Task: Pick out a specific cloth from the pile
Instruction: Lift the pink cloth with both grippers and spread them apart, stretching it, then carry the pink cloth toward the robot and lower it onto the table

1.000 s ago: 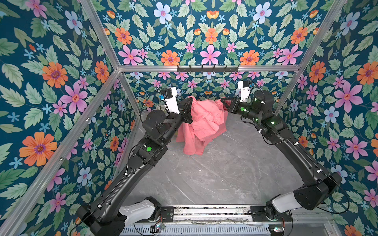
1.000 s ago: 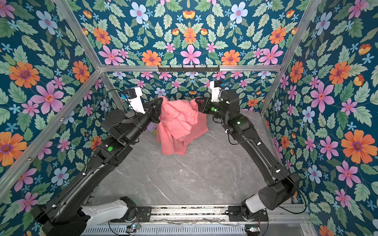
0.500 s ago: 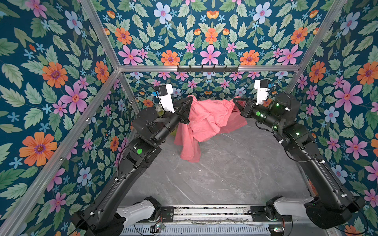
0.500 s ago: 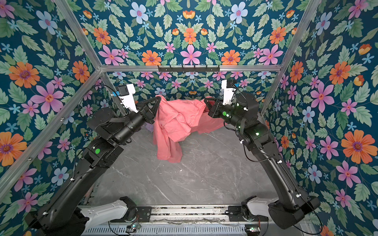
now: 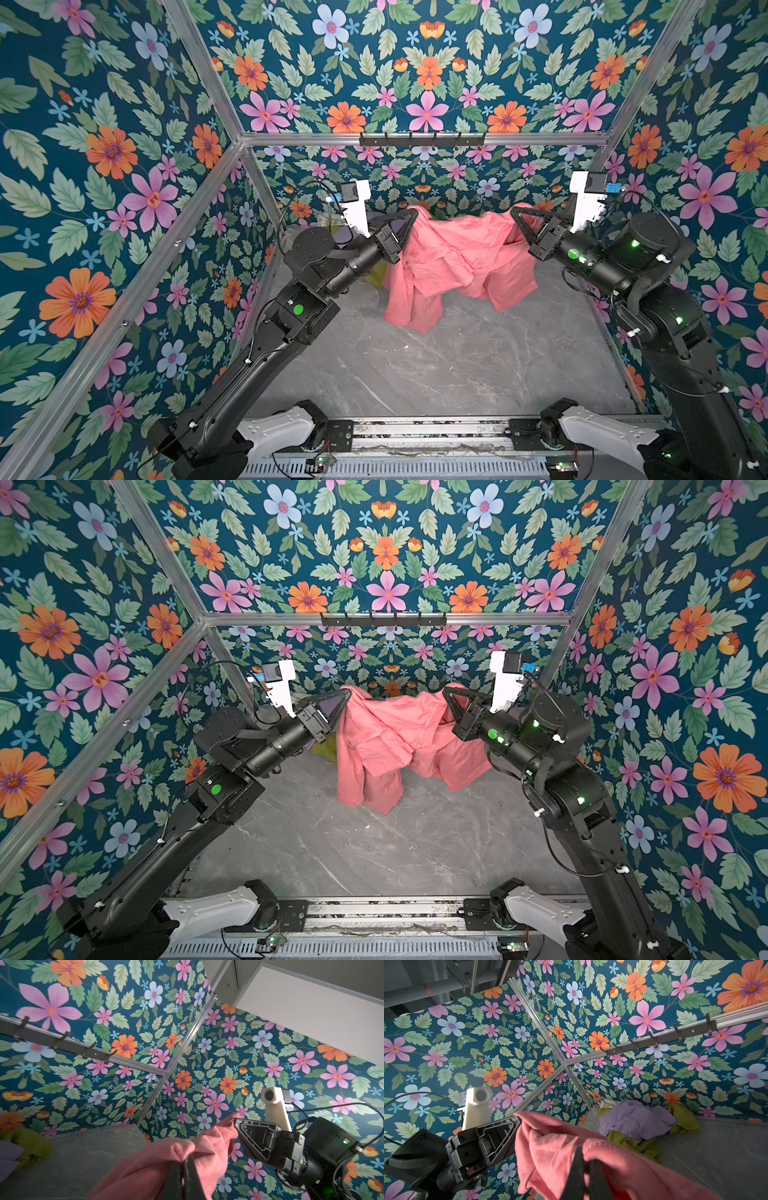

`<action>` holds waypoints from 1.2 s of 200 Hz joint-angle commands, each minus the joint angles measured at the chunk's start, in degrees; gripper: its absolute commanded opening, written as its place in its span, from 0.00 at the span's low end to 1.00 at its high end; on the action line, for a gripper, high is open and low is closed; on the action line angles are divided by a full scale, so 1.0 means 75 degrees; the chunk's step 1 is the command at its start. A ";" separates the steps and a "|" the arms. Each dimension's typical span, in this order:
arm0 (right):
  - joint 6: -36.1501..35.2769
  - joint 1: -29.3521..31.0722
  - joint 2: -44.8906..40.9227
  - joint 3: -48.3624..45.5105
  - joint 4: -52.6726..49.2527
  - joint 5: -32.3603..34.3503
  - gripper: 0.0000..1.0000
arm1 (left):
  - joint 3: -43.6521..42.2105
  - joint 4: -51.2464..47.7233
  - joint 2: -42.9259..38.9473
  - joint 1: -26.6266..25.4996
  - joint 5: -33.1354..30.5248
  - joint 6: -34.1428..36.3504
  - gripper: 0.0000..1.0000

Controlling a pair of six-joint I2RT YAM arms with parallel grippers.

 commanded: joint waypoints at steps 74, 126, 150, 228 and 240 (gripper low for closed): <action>-0.0190 0.0005 -0.0742 0.0415 -0.0840 0.0494 0.00 | -0.0387 0.1327 0.0660 -0.1371 -0.0175 -0.0337 0.00; 0.0136 0.0014 -0.0917 0.1182 -0.1395 -0.0322 0.00 | -0.0129 0.0688 0.0631 -0.2250 -0.0930 0.0245 0.00; 0.0190 0.0012 -0.0949 0.1825 -0.2039 -0.0493 0.00 | -0.0228 0.0715 0.0648 -0.2645 -0.1170 0.0274 0.00; 0.0398 0.0006 -0.1627 0.0956 -0.2572 -0.0235 0.00 | -0.1309 0.0607 0.0391 -0.3545 -0.2345 0.0415 0.00; 0.0496 0.0006 -0.1711 0.0475 -0.2435 -0.0277 0.00 | -0.1817 0.0574 0.0193 -0.3525 -0.2732 0.0366 0.00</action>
